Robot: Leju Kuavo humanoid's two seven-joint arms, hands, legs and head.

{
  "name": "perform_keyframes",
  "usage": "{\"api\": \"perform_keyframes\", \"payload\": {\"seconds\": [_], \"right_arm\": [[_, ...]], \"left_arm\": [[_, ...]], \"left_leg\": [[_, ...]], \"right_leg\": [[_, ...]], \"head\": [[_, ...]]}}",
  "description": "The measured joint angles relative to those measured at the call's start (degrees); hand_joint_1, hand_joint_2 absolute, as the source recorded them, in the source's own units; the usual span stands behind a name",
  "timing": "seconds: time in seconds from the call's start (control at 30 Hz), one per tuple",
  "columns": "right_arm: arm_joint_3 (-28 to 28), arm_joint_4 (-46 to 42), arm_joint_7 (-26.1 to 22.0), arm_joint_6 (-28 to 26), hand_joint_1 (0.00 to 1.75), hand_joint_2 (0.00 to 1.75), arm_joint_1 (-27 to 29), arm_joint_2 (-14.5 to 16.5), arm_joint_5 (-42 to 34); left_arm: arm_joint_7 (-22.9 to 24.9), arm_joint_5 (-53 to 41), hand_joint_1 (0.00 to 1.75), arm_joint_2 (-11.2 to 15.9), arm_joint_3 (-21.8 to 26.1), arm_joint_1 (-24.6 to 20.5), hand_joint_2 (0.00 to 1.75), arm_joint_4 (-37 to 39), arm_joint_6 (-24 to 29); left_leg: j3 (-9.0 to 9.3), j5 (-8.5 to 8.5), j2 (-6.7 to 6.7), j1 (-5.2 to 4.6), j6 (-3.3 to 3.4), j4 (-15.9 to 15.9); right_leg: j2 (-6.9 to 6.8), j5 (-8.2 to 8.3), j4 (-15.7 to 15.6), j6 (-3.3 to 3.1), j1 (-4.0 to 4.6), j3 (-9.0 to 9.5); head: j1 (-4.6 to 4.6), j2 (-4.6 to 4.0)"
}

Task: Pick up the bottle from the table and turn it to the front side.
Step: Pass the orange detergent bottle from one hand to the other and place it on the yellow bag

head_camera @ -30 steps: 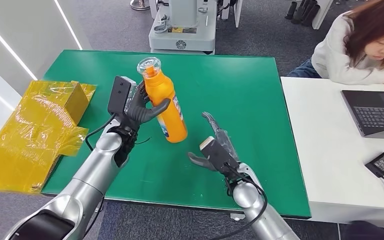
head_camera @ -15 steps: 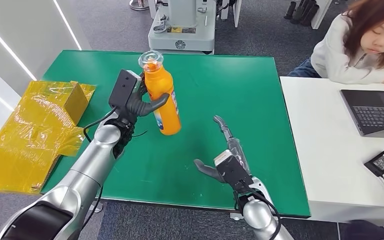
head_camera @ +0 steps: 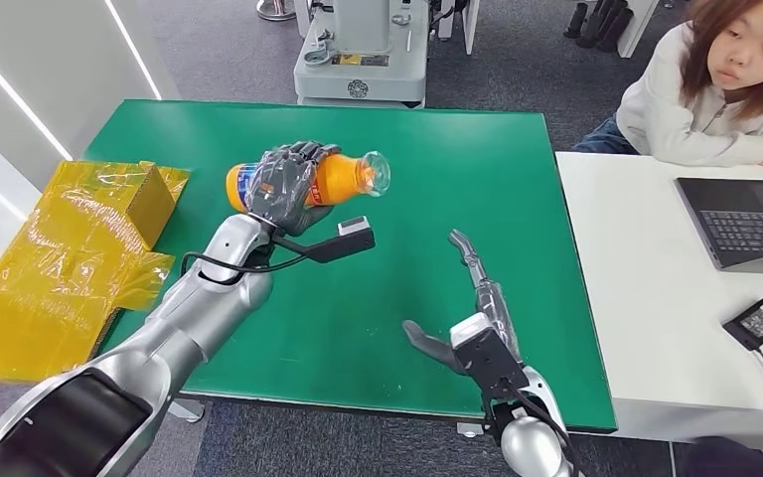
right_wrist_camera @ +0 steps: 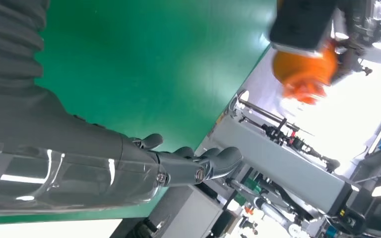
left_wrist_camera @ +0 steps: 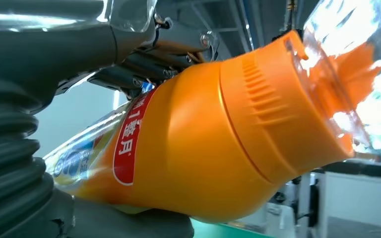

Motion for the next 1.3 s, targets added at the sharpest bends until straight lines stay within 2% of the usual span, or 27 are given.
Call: {"api": "perform_keyframes", "payload": {"seconds": [0.17, 0.47, 0.6, 0.73, 0.93, 1.3], "right_arm": [[-0.8, -1.1, -0.7, 0.9, 0.00, 1.75, 1.9, 0.0, 0.3], [-0.9, -1.1, -2.1, 2.1, 0.00, 1.75, 3.0, 0.0, 0.3], [-0.9, -0.9, -2.1, 2.3, 0.00, 1.75, 3.0, 0.2, 0.3], [-0.9, -0.9, -2.2, 2.9, 0.00, 1.75, 3.9, 0.4, 0.2], [-0.9, -0.9, -2.4, 3.6, 0.00, 1.75, 5.4, 0.9, -0.8], [-1.1, -0.9, -1.4, 5.8, 0.00, 1.75, 5.9, 1.9, -3.4]], "left_arm": [[6.6, -9.7, 1.75, 1.4, -2.3, 0.0, 1.75, 4.1, 0.0], [17.8, -19.9, 1.75, 7.0, -3.4, 1.1, 1.75, 8.4, -3.3], [20.1, -22.6, 1.75, 8.7, -4.0, 1.8, 1.75, 9.5, -4.9], [23.6, -27.0, 1.75, 10.4, -5.1, 2.0, 1.75, 10.4, -8.9], [25.4, -29.2, 1.75, 13.2, -5.9, 2.6, 1.75, 11.4, -10.1], [28.1, -29.7, 1.75, 15.7, -6.0, 3.5, 1.75, 12.5, -14.9]], "left_leg": [[0.00, 0.00, 0.05, 0.01, 0.00, 0.0], [0.01, 0.01, 0.12, 0.02, -0.01, -0.1], [-0.01, 0.03, 0.06, 0.02, -0.05, -0.1], [-0.01, 0.03, 0.12, 0.01, -0.05, -0.1], [-0.01, 0.03, 0.10, 0.03, -0.05, -0.1], [0.01, 0.03, 0.19, 0.02, -0.05, -0.1]], "right_leg": [[0.06, 0.00, 0.0, -0.01, 0.01, -0.02], [0.10, -0.01, 0.1, -0.02, 0.02, -0.05], [0.05, -0.01, 0.1, -0.02, 0.02, -0.04], [0.12, -0.01, 0.1, -0.02, 0.02, -0.05], [0.09, -0.02, 0.1, -0.02, 0.02, -0.06], [0.19, 0.01, 0.1, -0.05, 0.03, -0.07]], "head": [[0.01, 0.00], [0.00, 0.00], [0.01, 0.00], [0.02, 0.00], [0.00, 0.00], [0.01, 0.00]]}}
